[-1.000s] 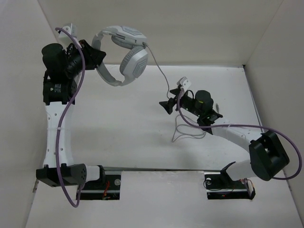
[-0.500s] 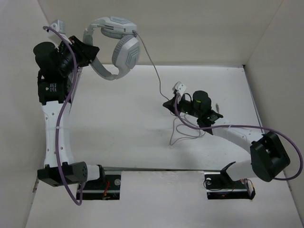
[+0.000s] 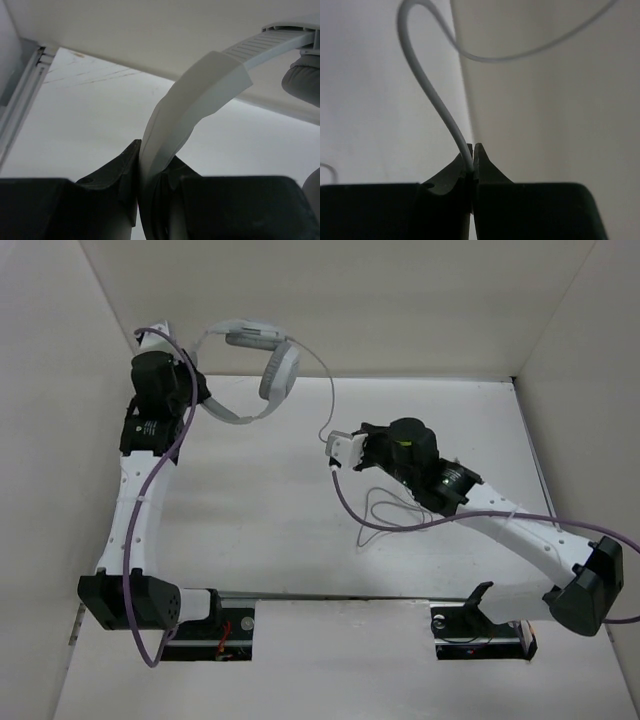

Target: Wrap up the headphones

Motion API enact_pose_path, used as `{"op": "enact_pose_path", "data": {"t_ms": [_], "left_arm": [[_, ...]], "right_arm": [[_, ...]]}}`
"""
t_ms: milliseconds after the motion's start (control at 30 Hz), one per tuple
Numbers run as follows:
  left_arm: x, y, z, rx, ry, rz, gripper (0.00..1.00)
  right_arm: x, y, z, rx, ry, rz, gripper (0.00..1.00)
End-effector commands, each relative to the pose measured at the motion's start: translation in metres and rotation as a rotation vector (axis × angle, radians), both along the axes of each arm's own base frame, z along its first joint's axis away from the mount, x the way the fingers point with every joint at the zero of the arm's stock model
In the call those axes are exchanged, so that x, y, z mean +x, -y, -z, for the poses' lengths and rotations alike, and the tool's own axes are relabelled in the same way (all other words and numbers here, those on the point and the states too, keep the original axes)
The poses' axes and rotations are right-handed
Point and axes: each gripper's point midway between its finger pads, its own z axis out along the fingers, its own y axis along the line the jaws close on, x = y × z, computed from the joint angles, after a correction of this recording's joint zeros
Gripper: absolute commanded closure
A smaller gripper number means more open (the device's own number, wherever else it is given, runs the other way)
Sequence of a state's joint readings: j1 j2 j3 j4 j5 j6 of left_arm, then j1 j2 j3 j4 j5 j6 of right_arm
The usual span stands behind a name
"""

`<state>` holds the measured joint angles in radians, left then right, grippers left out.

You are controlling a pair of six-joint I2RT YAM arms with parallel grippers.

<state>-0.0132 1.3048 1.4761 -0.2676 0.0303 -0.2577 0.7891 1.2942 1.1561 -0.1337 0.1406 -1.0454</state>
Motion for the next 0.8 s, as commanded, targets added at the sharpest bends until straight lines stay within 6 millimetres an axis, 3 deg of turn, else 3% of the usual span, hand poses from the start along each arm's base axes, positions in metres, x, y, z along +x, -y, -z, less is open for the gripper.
{"op": "enact_pose_path", "data": {"t_ms": [0,100,200,300,367,433,600,700,767], "left_arm": [[-0.001,-0.025,-0.018,0.171,0.09,-0.151,1.0],[0.002,-0.023,0.007,0.255,0.031,-0.145,1.0],[0.003,-0.014,0.029,0.321,-0.016,-0.109,1.0],[0.004,0.007,0.047,0.389,-0.051,-0.029,1.0],[0.004,0.025,0.056,0.426,-0.066,0.033,1.0],[0.005,0.045,0.061,0.449,-0.067,0.095,1.0],[0.004,0.1,0.052,0.507,-0.018,0.255,1.0],[-0.005,0.138,0.036,0.546,0.049,0.353,1.0],[-0.013,0.159,0.022,0.549,0.101,0.402,1.0]], "right_arm": [[0.009,0.049,-0.055,-0.394,0.307,0.099,1.0],[0.001,0.044,-0.093,-0.427,0.399,0.065,1.0],[-0.005,0.034,-0.143,-0.413,0.516,0.053,1.0],[-0.016,0.017,-0.194,-0.367,0.664,0.021,1.0],[-0.028,-0.002,-0.216,-0.321,0.738,-0.036,1.0],[-0.039,-0.02,-0.219,-0.283,0.756,-0.098,1.0],[-0.052,-0.057,-0.203,-0.176,0.706,-0.24,1.0],[-0.051,-0.07,-0.193,-0.124,0.654,-0.29,1.0],[-0.042,-0.068,-0.189,-0.096,0.615,-0.284,1.0]]}}
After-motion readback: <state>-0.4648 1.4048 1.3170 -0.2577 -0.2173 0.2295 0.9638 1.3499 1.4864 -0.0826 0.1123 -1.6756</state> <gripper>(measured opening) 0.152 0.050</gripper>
